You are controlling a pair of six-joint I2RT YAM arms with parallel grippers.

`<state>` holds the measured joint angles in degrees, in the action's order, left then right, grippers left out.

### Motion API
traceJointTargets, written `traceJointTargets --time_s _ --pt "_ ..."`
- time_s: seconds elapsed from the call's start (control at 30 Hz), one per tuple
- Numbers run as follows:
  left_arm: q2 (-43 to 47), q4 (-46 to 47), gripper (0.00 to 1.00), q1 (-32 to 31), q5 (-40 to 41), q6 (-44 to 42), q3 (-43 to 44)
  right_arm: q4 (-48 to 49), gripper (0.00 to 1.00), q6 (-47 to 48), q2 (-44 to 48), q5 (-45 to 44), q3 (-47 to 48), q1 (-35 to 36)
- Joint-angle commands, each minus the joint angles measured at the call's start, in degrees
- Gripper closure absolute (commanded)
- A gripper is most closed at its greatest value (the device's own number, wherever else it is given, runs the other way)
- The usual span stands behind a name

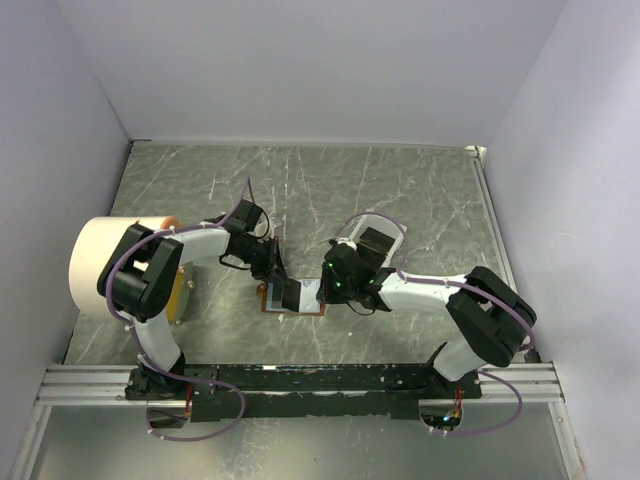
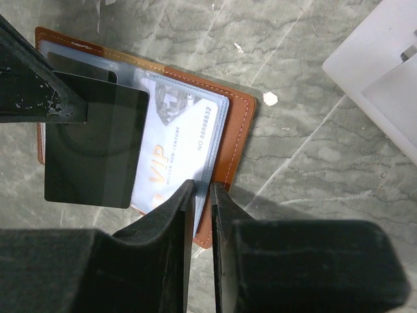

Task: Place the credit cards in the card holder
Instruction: Insert the credit card into the card holder.

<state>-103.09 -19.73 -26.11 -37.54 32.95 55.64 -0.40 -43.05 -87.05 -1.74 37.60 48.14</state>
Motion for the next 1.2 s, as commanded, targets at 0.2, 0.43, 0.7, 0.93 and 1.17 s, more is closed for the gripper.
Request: traceJointTargets --time_s 0.2,0.43,0.7,0.93,1.17 --pt "0.9 -1.1 0.93 1.1 2.0 -2.1 -1.7 -2.2 0.85 0.9 -0.7 -1.7 0.1 0.3" --pt "0.4 -0.8 0.93 1.2 1.8 -2.1 -1.7 -2.5 0.86 1.1 -0.8 -1.7 0.4 0.3" --pt "-1.2 1.9 0.93 1.1 0.3 -2.0 -1.3 -2.3 0.86 1.2 -1.0 -1.5 0.7 0.3" --pt "-2.6 1.9 0.93 0.6 0.8 -2.6 -0.3 -1.6 0.86 1.0 -1.2 -1.1 0.4 0.3" --pt "-3.4 3.7 0.93 0.5 0.6 -1.5 -0.5 -1.4 0.86 0.9 -1.1 -0.9 0.2 0.3"
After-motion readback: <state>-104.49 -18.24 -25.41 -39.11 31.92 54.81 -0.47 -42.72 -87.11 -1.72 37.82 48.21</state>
